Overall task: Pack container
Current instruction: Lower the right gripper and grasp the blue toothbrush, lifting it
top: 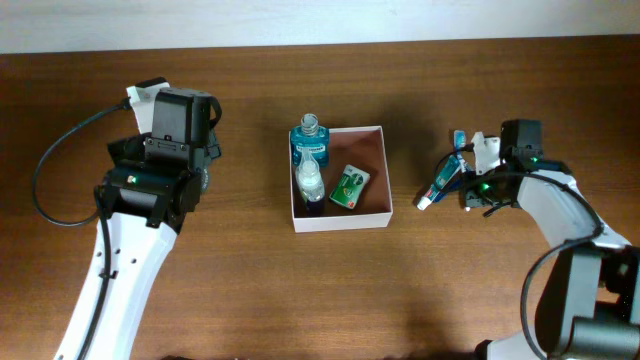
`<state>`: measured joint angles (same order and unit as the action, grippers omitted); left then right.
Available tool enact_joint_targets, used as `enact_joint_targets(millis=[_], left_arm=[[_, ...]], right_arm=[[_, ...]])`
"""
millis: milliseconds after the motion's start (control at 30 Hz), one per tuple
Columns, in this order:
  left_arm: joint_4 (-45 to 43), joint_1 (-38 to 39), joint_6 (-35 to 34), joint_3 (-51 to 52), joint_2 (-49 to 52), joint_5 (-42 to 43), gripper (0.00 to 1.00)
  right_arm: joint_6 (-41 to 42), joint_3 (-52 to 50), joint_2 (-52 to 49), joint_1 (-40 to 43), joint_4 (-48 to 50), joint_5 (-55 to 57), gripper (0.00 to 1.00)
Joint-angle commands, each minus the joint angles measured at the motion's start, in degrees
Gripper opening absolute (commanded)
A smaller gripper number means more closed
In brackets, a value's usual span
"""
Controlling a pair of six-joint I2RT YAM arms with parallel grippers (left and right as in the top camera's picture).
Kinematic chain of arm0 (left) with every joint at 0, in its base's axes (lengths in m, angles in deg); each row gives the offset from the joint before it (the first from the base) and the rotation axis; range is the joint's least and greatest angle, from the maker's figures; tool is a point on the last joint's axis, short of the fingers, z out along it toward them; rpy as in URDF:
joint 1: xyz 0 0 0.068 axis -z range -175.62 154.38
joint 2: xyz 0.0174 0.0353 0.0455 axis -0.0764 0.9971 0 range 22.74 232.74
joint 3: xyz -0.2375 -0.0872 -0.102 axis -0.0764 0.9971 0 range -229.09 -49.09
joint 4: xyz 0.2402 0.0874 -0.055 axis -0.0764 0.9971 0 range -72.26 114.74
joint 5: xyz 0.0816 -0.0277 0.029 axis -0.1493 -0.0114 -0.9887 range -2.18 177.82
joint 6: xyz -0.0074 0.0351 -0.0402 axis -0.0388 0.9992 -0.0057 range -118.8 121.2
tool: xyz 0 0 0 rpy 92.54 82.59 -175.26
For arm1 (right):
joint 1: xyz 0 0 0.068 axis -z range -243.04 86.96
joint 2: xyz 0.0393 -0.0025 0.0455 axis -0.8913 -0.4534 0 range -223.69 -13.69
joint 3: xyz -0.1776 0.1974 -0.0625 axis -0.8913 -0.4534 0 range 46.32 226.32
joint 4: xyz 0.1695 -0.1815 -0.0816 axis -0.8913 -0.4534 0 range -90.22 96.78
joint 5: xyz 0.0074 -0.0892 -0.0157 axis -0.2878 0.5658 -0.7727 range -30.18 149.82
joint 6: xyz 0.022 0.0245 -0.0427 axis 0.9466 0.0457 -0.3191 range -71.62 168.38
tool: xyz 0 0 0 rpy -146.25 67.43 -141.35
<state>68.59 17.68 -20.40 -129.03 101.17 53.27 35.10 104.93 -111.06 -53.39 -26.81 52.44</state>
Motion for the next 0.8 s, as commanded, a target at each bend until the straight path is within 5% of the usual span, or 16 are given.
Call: enact_joint_targets(millis=[0,567,700,767], left_arm=[[0.0,-0.3,0.5,0.0,0.1,-0.8,1.00],[0.0,-0.3,0.5,0.0,0.1,-0.8,0.99],[0.0,-0.3,0.5,0.0,0.1,-0.8,0.99],[0.0,-0.3,0.5,0.0,0.1,-0.8,0.99]], right_arm=[[0.3,0.1,-2.8,-0.3,0.6,0.3,0.26],[0.3,0.1,-7.5,-0.3,3.4,0.3,0.27],[0.3,0.1,-7.6,-0.3,3.4,0.2,0.06],[0.8,0.1,-7.6,-0.3,3.2,-0.3,0.04]])
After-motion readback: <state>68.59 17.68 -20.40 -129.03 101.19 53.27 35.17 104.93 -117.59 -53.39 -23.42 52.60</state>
